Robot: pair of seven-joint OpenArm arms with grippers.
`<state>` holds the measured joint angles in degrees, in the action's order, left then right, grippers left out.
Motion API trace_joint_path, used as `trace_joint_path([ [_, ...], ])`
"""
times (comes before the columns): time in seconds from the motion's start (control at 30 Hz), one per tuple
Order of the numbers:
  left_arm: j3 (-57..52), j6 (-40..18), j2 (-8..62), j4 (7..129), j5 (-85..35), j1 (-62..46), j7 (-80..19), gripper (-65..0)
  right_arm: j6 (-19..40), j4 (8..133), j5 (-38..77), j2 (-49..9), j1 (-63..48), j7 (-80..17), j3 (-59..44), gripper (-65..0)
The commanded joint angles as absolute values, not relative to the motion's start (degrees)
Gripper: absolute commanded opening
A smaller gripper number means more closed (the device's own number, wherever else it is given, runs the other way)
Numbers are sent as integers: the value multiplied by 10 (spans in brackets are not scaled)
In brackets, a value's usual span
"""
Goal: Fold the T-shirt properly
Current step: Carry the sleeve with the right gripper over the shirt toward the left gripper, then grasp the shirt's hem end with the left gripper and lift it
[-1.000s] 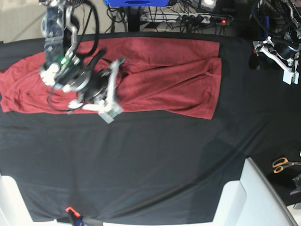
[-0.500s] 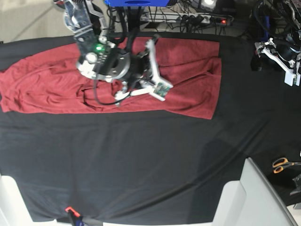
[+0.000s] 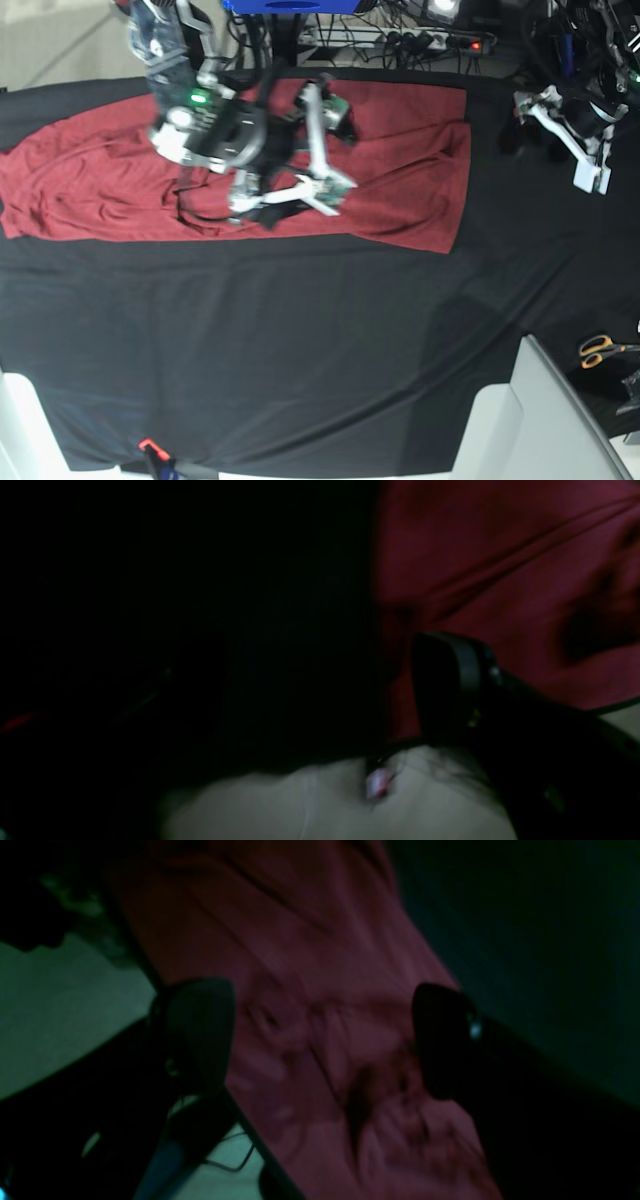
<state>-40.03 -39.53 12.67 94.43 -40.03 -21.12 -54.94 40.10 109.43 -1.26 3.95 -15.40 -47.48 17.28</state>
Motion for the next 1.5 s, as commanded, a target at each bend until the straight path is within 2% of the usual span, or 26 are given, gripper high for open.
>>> trace_joint_path([
  [0.0,-406,-400,141,951,-433,-216,-541,-87,400,1103,-11,39,-153,-465,150,-123],
  [0.13,-391,-400,169,903,-514,-217,-541,-84,400,1103,-11,38,-171,-433,87,-123],
  [0.43,-324,-400,169,758,-469,-142,-538,-84,400,1102,-11,35,-180,-422,34,-123],
  [0.67,-268,-400,154,742,-463,-130,-535,-86,400,1102,-11,35,-180,-422,36,-123],
  [1.0,-262,-400,85,699,-338,-127,-494,-94,400,1102,-11,35,-180,-424,35,-123],
  [1.2,-226,-400,80,700,-333,-127,-493,-104,400,1102,-11,35,-188,-421,36,-123],
  [1.27,-210,-400,81,698,-333,-126,-492,-166,400,1102,-11,35,-191,-421,34,-123],
  [1.33,-208,-400,80,695,-332,-116,-492,-278,400,1102,-11,35,-195,-421,33,-123],
  [1.43,-208,-400,80,694,-331,-109,-492,-481,400,1102,-11,35,-196,-421,31,-123],
  [1.47,-208,-400,82,694,-331,-107,-492,-569,400,1102,-11,35,-196,-421,31,-123],
])
